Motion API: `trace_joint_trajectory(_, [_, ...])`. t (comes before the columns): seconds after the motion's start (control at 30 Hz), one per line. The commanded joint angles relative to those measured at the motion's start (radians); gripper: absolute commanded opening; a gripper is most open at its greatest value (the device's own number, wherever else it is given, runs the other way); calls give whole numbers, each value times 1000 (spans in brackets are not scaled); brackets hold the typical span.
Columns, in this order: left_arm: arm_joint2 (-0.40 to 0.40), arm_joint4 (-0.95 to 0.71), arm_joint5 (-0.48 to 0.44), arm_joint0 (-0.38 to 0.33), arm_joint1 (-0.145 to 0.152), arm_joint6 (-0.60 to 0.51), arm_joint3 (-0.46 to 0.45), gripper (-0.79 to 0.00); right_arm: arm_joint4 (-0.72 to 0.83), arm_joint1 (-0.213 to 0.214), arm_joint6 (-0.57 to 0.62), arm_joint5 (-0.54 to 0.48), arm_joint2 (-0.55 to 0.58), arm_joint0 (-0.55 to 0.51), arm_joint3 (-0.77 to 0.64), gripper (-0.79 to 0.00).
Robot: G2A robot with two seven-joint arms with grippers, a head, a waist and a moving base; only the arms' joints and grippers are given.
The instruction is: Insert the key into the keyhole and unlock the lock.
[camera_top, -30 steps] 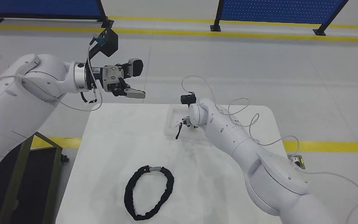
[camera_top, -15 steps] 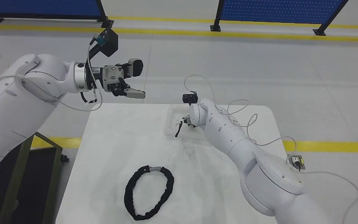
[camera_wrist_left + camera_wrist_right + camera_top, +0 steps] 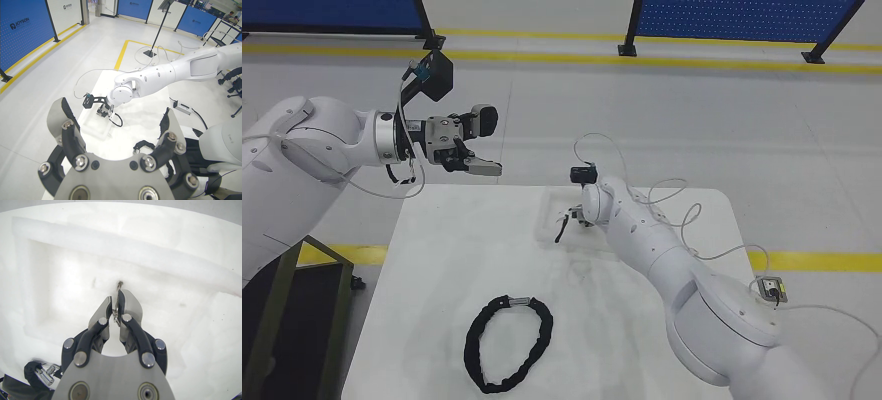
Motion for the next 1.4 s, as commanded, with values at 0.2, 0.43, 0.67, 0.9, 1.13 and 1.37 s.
trace_joint_trajectory(0.2, [0,0,0,0,0,0,0,0,-8,1,45,-47,19,25,22,-785])
trace_joint_trajectory(0.43, [0,0,0,0,0,0,0,0,-12,10,74,-88,39,44,31,-785])
trace_joint_trajectory(0.67, [0,0,0,0,0,0,0,0,-79,12,161,-102,23,51,33,-785])
trace_joint_trajectory(0.9, [0,0,0,0,0,0,0,0,-172,5,221,-102,-8,60,22,-785])
trace_joint_trajectory(1.13, [0,0,0,0,0,0,0,0,-188,0,236,-113,0,72,19,-785])
trace_joint_trajectory(1.37, [0,0,0,0,0,0,0,0,-121,15,261,-239,51,100,38,-785])
